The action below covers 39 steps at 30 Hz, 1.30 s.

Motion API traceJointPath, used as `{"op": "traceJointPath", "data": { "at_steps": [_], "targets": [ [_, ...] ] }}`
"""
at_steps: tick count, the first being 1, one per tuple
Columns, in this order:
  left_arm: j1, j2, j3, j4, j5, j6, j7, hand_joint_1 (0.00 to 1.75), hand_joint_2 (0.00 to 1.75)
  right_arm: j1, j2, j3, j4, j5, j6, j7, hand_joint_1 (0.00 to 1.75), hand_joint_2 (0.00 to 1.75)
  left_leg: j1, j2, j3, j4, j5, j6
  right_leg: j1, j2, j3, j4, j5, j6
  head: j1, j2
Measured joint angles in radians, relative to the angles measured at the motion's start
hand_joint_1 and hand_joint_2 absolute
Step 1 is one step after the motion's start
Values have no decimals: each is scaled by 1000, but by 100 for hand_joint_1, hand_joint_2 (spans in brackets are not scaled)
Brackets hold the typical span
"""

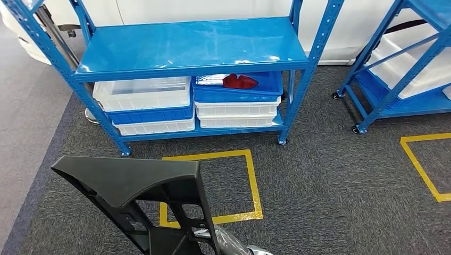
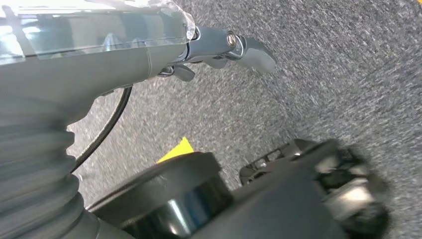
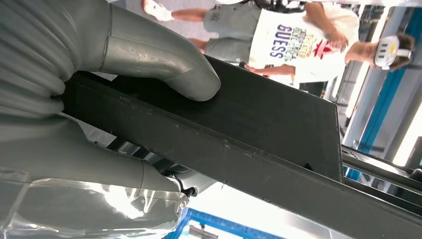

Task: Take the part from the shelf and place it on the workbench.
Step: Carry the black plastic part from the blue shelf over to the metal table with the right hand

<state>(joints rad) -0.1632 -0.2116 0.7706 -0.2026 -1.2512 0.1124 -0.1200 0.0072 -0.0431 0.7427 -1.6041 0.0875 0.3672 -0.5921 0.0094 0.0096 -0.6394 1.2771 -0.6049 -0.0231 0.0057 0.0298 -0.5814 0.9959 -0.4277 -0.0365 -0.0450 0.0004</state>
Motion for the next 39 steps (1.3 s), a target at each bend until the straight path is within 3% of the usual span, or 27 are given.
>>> {"op": "traceJointPath", "data": {
  "at_steps": [1,3,5,6,8,10,12,13,14,15,16,17,19,21,23,25,27,28,29,30,31,32,34,36,38,39],
  "targets": [
    [0,1,0,0,0,0,0,0,175,0,0,0,0,0,0,0,168,175,1,-4,19,-45,35,1,0,14,0,4,0,1,0,0],
    [-1,2,0,0,0,1,-1,0,175,-1,0,0,0,0,1,0,168,175,6,-39,76,-179,104,2,0,38,-5,16,-3,7,0,0],
    [-1,2,0,0,0,2,-1,0,175,-1,0,0,0,-1,1,0,168,175,10,-74,104,-249,120,6,0,59,-19,28,-1,19,0,0],
    [-1,2,0,0,0,2,-1,0,175,-1,0,0,0,-1,1,0,168,175,9,-77,105,-255,116,10,-1,69,-26,30,2,26,0,0],
    [0,0,0,0,0,4,-2,0,175,1,-1,0,0,-1,-1,0,168,175,11,-57,102,-260,122,22,-2,79,-36,32,7,39,0,0],
    [-1,-2,0,0,0,6,-4,0,175,2,-2,-1,-1,2,-10,0,168,175,14,-34,101,-268,131,35,0,45,-58,76,-24,52,0,0],
    [2,-1,0,0,0,8,-6,0,175,2,-3,-2,-2,7,-26,0,168,175,12,-7,98,-270,135,41,-6,-4,-111,195,-91,64,0,0],
    [5,0,0,0,1,9,-6,0,175,3,-4,-2,-2,8,-33,0,168,175,11,7,96,-270,135,42,-10,-15,-139,259,-119,69,0,0],
    [8,1,0,0,1,10,-6,0,175,4,-4,-4,-2,9,-38,0,168,175,10,21,94,-269,135,41,-14,-21,-155,300,-132,72,0,0],
    [9,2,0,0,2,11,-6,0,175,5,-4,-6,-3,10,-41,1,168,175,10,34,93,-268,135,41,-17,-25,-151,302,-125,75,0,0],
    [10,2,0,0,3,11,-6,0,175,6,-4,-8,-4,12,-41,3,168,175,10,46,92,-267,134,40,-19,-30,-125,263,-102,75,0,0],
    [9,2,0,0,4,12,-6,0,175,7,-4,-10,-7,13,-41,4,168,175,9,57,93,-266,133,39,-19,-44,-82,190,-71,73,0,0],
    [10,2,0,0,5,14,-7,0,175,6,-3,-12,-14,14,-39,6,168,175,7,73,96,-267,132,31,-11,-84,-8,59,-33,58,0,0],
    [11,3,0,0,7,16,-9,0,175,5,-3,-13,-18,15,-38,6,168,175,6,87,99,-269,133,18,-1,-99,8,19,-30,41,0,0],
    [10,3,0,0,7,17,-11,0,175,5,-2,-14,-19,17,-37,7,168,175,6,96,102,-272,133,5,-3,-79,5,13,-23,29,0,0],
    [10,3,0,0,7,17,-14,0,175,4,1,-14,-20,17,-37,7,168,175,8,63,92,-240,105,-3,-9,-58,7,1,-12,15,0,0],
    [13,3,0,0,6,16,-17,0,175,4,6,-15,-20,17,-37,6,168,175,10,15,44,-126,38,-7,-10,-37,6,-4,-5,6,0,0],
    [13,3,1,0,4,16,-18,0,175,6,8,-15,-20,16,-37,5,168,175,10,6,14,-57,7,-8,-8,-25,3,-3,-4,4,0,0],
    [13,4,1,0,3,15,-19,0,175,9,8,-16,-20,16,-38,5,168,175,10,2,-9,-6,-9,-8,-6,-12,2,-2,-3,2,0,0],
    [11,4,1,0,1,14,-20,0,175,11,9,-16,-20,15,-39,5,168,175,10,0,-16,12,-6,-8,-5,2,1,1,-3,2,0,0],
    [10,4,1,0,-1,14,-19,0,175,13,9,-16,-20,15,-39,5,168,175,10,-2,-4,-11,19,-7,-4,17,0,4,-3,2,0,0],
    [9,5,0,0,-2,14,-18,0,175,14,10,-16,-20,15,-39,5,168,175,10,-9,23,-69,56,-5,-5,33,0,9,-4,4,0,0],
    [9,7,0,0,-3,13,-17,0,175,14,11,-16,-21,14,-39,4,168,175,13,-56,83,-201,109,1,-5,60,-6,21,-7,10,0,0],
    [7,7,0,0,-3,13,-17,0,175,16,13,-17,-24,14,-39,4,168,175,14,-89,103,-256,116,7,-6,82,-20,30,-4,23,0,0],
    [7,6,0,0,-3,13,-15,0,175,18,14,-18,-26,13,-39,4,168,175,13,-73,103,-261,120,17,-9,99,-31,30,2,37,0,0],
    [6,5,0,0,-3,13,-14,0,175,19,14,-18,-26,12,-39,3,168,175,14,-61,103,-265,124,23,-9,89,-35,35,-1,42,0,0]
  ]
}}
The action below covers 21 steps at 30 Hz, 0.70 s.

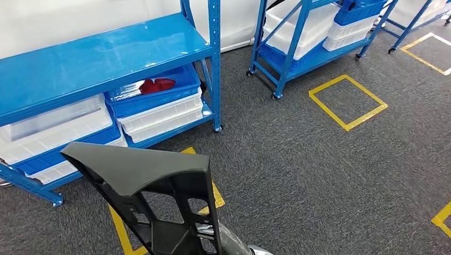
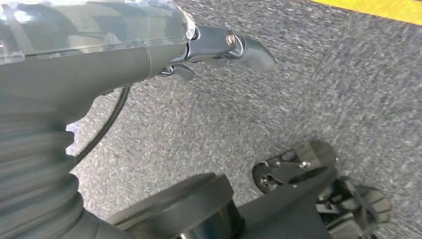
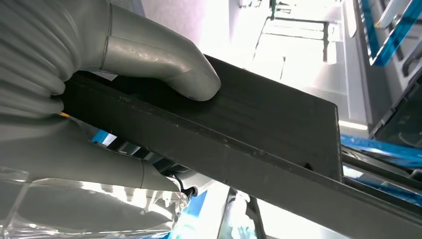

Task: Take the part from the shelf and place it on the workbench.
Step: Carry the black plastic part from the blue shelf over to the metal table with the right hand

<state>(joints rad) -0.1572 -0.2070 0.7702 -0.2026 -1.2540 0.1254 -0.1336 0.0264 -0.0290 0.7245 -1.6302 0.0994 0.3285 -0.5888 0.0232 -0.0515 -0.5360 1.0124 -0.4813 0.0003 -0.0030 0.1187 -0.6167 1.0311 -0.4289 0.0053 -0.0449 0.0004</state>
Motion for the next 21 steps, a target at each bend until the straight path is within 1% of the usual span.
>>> {"op": "traceJointPath", "data": {
  "at_steps": [1,2,3,4,5,6,7,8,9,10,11,12,13,14,15,16,17,18,19,20,21],
  "targets": [
    [-1,-1,0,0,1,0,0,0,175,0,0,-1,0,-1,1,-1,168,175,2,13,1,-4,4,6,1,-23,-11,22,-14,5,0,0],
    [-1,-3,0,0,2,1,1,0,175,-1,0,-1,-1,-2,2,-2,168,175,3,28,2,-8,7,11,1,-53,-32,66,-39,9,0,0],
    [-1,-3,0,0,2,1,1,0,175,-1,0,-2,-1,-3,3,-3,168,175,2,41,2,-8,7,13,0,-82,-62,127,-72,13,0,0],
    [1,-2,0,0,3,1,2,0,175,-2,0,-2,0,-4,4,-5,168,175,1,57,1,-8,7,14,-3,-99,-97,199,-104,18,0,0],
    [4,-2,0,0,3,2,2,0,175,-2,0,-2,0,-4,5,-7,168,175,0,72,0,-8,6,14,-6,-108,-126,257,-123,22,0,0],
    [4,-2,0,0,3,2,3,0,175,-1,0,-2,2,-5,5,-10,168,175,-1,87,0,-8,5,13,-9,-112,-138,282,-125,25,0,0],
    [4,-2,0,0,2,2,3,0,175,-1,0,-3,3,-5,5,-12,168,175,-1,100,1,-8,4,11,-12,-116,-131,268,-109,26,0,0],
    [3,-2,0,0,2,2,3,0,175,-1,0,-3,4,-5,4,-15,168,175,-1,112,2,-8,2,9,-13,-123,-101,214,-79,26,0,0],
    [2,-3,0,0,2,1,4,0,175,-1,0,-4,4,-5,4,-16,168,175,-1,122,5,-8,0,6,-12,-142,-58,135,-47,23,0,0],
    [2,-3,0,0,2,1,4,0,175,-2,0,-5,4,-6,4,-18,168,175,-3,130,8,-8,-2,2,-8,-164,-21,67,-26,18,0,0],
    [1,-4,0,0,2,0,5,0,175,-3,0,-5,4,-6,4,-19,168,175,-5,138,11,-8,-5,-3,-4,-181,5,18,-14,11,0,0],
    [-1,-4,0,0,2,0,6,0,175,-3,0,-6,4,-6,4,-20,168,175,-7,145,13,-9,-7,-9,2,-193,16,-5,-13,3,0,0],
    [-2,-4,0,0,2,-1,7,0,175,-4,0,-7,4,-6,4,-20,168,175,-8,153,16,-10,-8,-16,6,-188,14,-6,-16,-4,0,0],
    [-4,-4,-1,0,1,-2,7,0,175,-4,0,-8,4,-6,5,-20,168,175,-8,162,19,-12,-9,-22,8,-176,13,-9,-15,-11,0,0],
    [-7,-5,-2,0,0,-3,8,0,175,-3,0,-10,4,-6,5,-21,168,175,-6,157,22,-10,-14,-28,6,-165,15,-14,-12,-17,0,0],
    [-9,-5,-3,0,-1,-4,8,0,175,-4,1,-11,4,-7,5,-21,168,175,-4,142,19,3,-26,-32,4,-154,17,-19,-8,-25,0,0],
    [-10,-5,-4,0,-2,-5,8,0,175,-4,3,-12,4,-7,5,-21,168,175,-2,118,7,35,-49,-36,1,-143,20,-25,-4,-32,0,0],
    [-9,-5,-5,0,-2,-6,8,0,175,-5,5,-13,4,-7,5,-21,168,175,-1,90,-16,89,-81,-37,-1,-131,22,-28,-2,-37,0,0],
    [-7,-5,-5,0,-1,-7,8,0,175,-5,6,-13,4,-7,5,-21,168,175,-1,73,-49,159,-115,-37,1,-119,22,-28,-1,-41,0,0],
    [-5,-5,-5,0,0,-7,8,0,175,-5,8,-14,5,-7,6,-20,168,175,-1,65,-82,224,-139,-37,3,-104,22,-28,-2,-44,0,0],
    [-4,-5,-5,0,1,-7,8,0,175,-4,8,-14,5,-7,7,-19,168,175,-1,62,-105,265,-146,-37,5,-88,23,-27,-2,-45,0,0]
  ]
}}
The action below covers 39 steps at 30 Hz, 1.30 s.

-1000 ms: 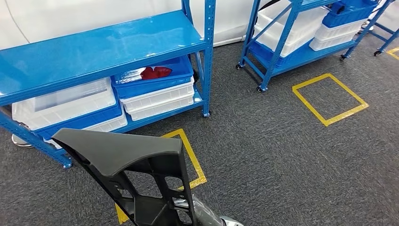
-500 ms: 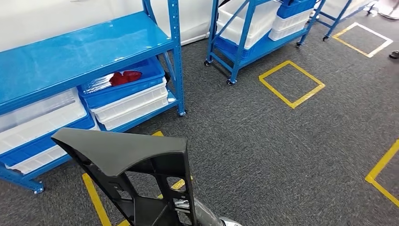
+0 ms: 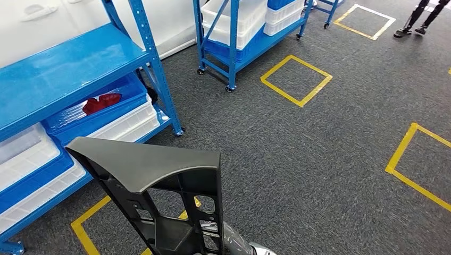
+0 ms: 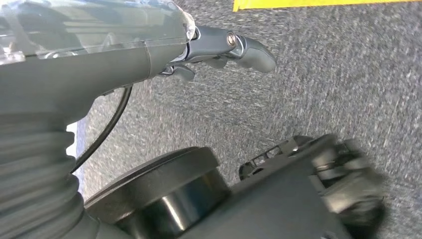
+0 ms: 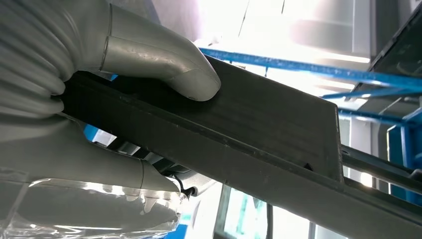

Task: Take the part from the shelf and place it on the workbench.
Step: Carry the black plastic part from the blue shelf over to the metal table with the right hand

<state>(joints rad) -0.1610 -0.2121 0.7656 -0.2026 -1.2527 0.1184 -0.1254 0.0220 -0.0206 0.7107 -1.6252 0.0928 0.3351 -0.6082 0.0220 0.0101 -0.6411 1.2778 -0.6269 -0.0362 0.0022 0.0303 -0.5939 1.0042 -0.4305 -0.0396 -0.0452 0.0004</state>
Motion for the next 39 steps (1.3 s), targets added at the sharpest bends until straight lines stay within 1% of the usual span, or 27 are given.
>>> {"op": "traceJointPath", "data": {
  "at_steps": [1,2,3,4,5,7,9,11,13,15,16,17,18,20,22,24,26,27,28,29,30,31,32,33,35,37,39],
  "targets": [
    [1,0,0,0,2,0,0,0,175,0,0,0,0,1,2,1,168,175,0,-1,-8,5,14,1,2,16,1,1,0,0,0,0],
    [1,0,0,0,3,1,-1,0,175,1,1,0,0,1,4,2,168,175,0,-5,3,-31,47,4,3,32,2,3,-1,0,0,0],
    [0,1,0,0,4,2,-2,0,175,1,2,0,0,2,6,3,168,175,0,-16,28,-97,91,8,4,47,3,6,-2,2,0,0],
    [1,1,0,0,4,2,-4,0,175,1,2,0,0,2,8,3,168,175,0,-41,55,-163,123,13,4,60,2,9,-3,4,0,0],
    [1,2,0,0,4,3,-5,0,175,1,3,0,0,2,10,3,168,175,1,-63,75,-218,145,16,4,71,0,14,-5,8,0,0],
    [1,2,0,0,4,4,-8,0,175,3,3,-1,0,2,13,4,168,175,-1,-89,91,-261,150,22,1,92,-9,19,-4,20,0,0],
    [-1,0,0,0,5,4,-9,0,175,6,3,-2,0,2,13,4,168,175,-1,-70,95,-269,155,29,-2,109,-16,18,-1,33,0,0],
    [-4,-3,0,0,5,4,-10,0,175,8,3,-3,0,2,13,3,168,175,3,-45,99,-279,161,40,0,73,-34,52,-23,44,0,0],
    [-3,-5,0,0,4,4,-9,0,175,7,2,-5,-1,2,12,3,168,175,1,-18,101,-283,162,46,-2,9,-88,161,-80,54,1,0],
    [0,-3,0,0,5,4,-6,0,175,7,2,-5,1,3,13,2,168,175,-1,13,101,-282,159,47,-10,-18,-149,276,-121,63,0,0],
    [1,-2,0,0,5,4,-4,0,175,8,2,-6,3,3,13,1,168,175,-1,28,102,-282,157,46,-14,-24,-158,292,-116,66,1,0],
    [1,-2,0,0,6,4,-3,0,175,8,3,-6,4,3,14,0,168,175,-1,41,104,-282,155,44,-18,-30,-147,269,-95,68,1,0],
    [1,-1,0,0,6,4,-3,0,175,7,3,-7,5,2,15,0,168,175,-1,52,107,-282,152,41,-21,-43,-116,212,-64,68,1,0],
    [0,-1,0,0,7,3,-2,0,175,5,4,-9,5,2,16,-1,168,175,-4,71,116,-281,145,30,-18,-90,-44,79,-17,63,0,0],
    [-1,-1,0,0,6,3,-3,0,175,2,7,-11,5,3,19,-1,168,175,-8,87,123,-281,138,18,-9,-110,-18,24,-11,49,0,0],
    [-4,-1,0,0,5,2,-3,0,175,2,10,-13,5,3,21,-1,168,175,-8,105,130,-284,133,5,-6,-85,-18,21,-11,33,0,0],
    [-7,-1,0,0,2,0,-2,0,175,2,14,-15,4,3,23,-1,168,175,-3,80,126,-256,107,-3,-9,-61,-11,12,-7,18,0,0],
    [-7,-2,-1,0,0,-1,0,0,175,2,17,-16,3,3,23,0,168,175,-1,54,107,-212,81,-5,-11,-49,-8,8,-5,11,0,0],
    [-7,-2,-1,0,-1,-2,3,0,175,2,20,-17,3,3,24,1,168,175,-1,27,78,-147,48,-4,-8,-37,-6,8,-5,7,0,0],
    [-7,-2,-1,0,-2,-5,6,0,175,1,22,-19,4,3,23,2,168,175,-1,11,40,-73,17,-3,-6,-23,-6,8,-6,3,0,0],
    [-7,-2,-1,0,-3,-7,9,0,175,1,23,-21,4,3,23,4,168,175,-2,3,6,-13,0,-2,-3,-8,-6,9,-6,1,0,0],
    [-8,-2,-1,0,-4,-9,12,0,175,1,24,-24,5,3,22,7,168,175,-2,0,-14,15,3,0,0,8,-5,10,-7,0,0,0],
    [-9,-1,-1,0,-4,-10,15,0,175,1,26,-28,5,3,22,9,168,175,-3,-2,-15,2,27,4,3,24,-4,11,-7,0,0,0],
    [-12,-1,-1,0,-5,-10,17,0,175,1,29,-31,5,3,23,13,168,175,-3,-8,2,-48,66,9,5,40,-2,12,-8,0,0,0],
    [-18,1,-2,0,-5,-9,18,0,175,0,34,-37,5,3,27,20,168,175,-3,-50,55,-187,137,19,5,66,-2,17,-9,3,0,0],
    [-23,2,-2,0,-3,-9,18,0,175,1,36,-40,5,3,32,23,168,175,-4,-84,83,-259,158,24,2,87,-9,20,-9,13,0,0],
    [-26,3,-2,0,-1,-9,16,0,175,3,36,-42,6,1,36,22,168,175,-6,-73,88,-268,158,29,-1,107,-15,19,-5,26,0,0]
  ]
}}
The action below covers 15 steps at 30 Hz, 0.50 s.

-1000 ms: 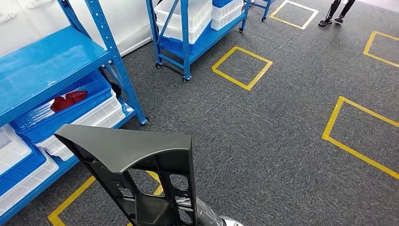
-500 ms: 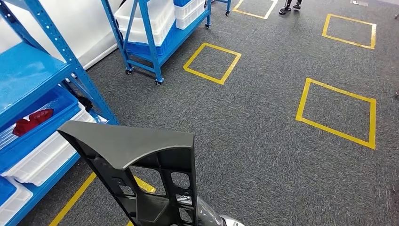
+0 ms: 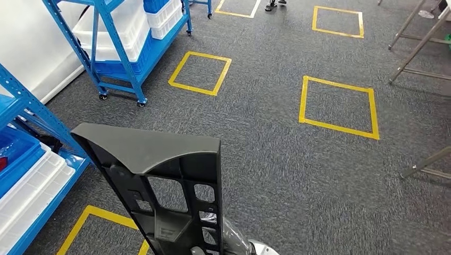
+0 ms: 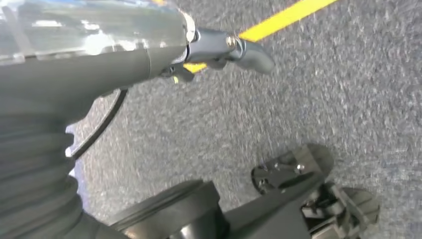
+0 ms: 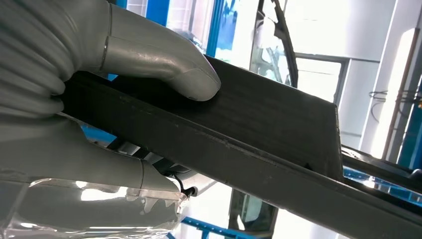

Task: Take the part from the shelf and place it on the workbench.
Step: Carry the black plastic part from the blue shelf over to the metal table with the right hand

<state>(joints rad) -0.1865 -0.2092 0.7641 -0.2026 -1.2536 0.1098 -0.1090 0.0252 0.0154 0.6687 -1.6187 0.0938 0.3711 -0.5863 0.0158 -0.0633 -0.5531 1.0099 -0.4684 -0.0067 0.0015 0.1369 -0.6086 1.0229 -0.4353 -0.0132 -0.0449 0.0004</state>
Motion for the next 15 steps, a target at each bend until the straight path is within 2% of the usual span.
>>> {"op": "traceJointPath", "data": {
  "at_steps": [1,3,4,5,6,7,8,9,11,12,13,14,15],
  "targets": [
    [0,0,0,0,2,0,-1,0,175,1,-1,-1,1,-1,3,-2,168,175,0,11,3,-5,3,5,1,-7,-2,3,-2,6,0,0],
    [2,0,0,0,6,0,-4,0,175,-2,-2,-1,5,-5,11,-7,168,175,3,37,8,-15,8,16,4,-58,-28,56,-35,16,0,0],
    [5,0,0,0,8,0,-6,0,175,-4,-2,-1,8,-7,14,-10,168,175,1,50,9,-17,8,19,3,-91,-55,112,-65,20,0,0],
    [10,2,1,0,11,1,-7,0,175,-6,-2,0,12,-11,18,-12,168,175,-1,64,9,-17,6,22,-1,-113,-90,179,-97,25,0,0],
    [15,3,1,0,14,1,-7,0,175,-7,-3,0,16,-14,21,-14,168,175,-3,79,9,-16,5,22,-5,-123,-121,239,-119,30,0,0],
    [20,5,1,0,17,3,-7,0,175,-8,-3,2,20,-17,25,-15,168,175,-4,93,10,-16,3,22,-10,-128,-140,273,-125,33,0,0],
    [23,7,2,0,19,5,-8,0,175,-9,-3,3,24,-21,28,-15,168,175,-4,107,11,-16,0,21,-14,-132,-138,268,-112,36,0,0],
    [27,7,2,0,20,7,-8,0,175,-11,-3,5,28,-23,30,-15,168,175,-4,119,14,-15,-3,18,-17,-140,-115,224,-83,38,0,0],
    [32,8,2,0,20,10,-7,0,175,-15,-4,9,31,-28,32,-14,168,175,-6,138,22,-15,-10,10,-15,-185,-39,84,-25,34,0,0],
    [35,8,2,0,20,12,-7,0,175,-16,-4,12,32,-30,31,-13,168,175,-8,146,26,-14,-14,5,-11,-205,-13,33,-11,28,0,0],
    [37,8,2,0,19,13,-5,0,175,-17,-4,13,32,-32,30,-11,168,175,-10,154,30,-14,-17,-1,-7,-217,0,7,-9,21,0,0],
    [39,8,2,0,18,14,-4,0,175,-16,-4,14,32,-34,29,-9,168,175,-12,163,33,-15,-19,-7,-2,-215,0,3,-13,13,0,0],
    [40,8,2,0,17,15,-2,0,175,-15,-5,14,31,-35,28,-7,168,175,-11,173,37,-17,-21,-13,0,-202,-1,1,-12,8,0,0]
  ]
}}
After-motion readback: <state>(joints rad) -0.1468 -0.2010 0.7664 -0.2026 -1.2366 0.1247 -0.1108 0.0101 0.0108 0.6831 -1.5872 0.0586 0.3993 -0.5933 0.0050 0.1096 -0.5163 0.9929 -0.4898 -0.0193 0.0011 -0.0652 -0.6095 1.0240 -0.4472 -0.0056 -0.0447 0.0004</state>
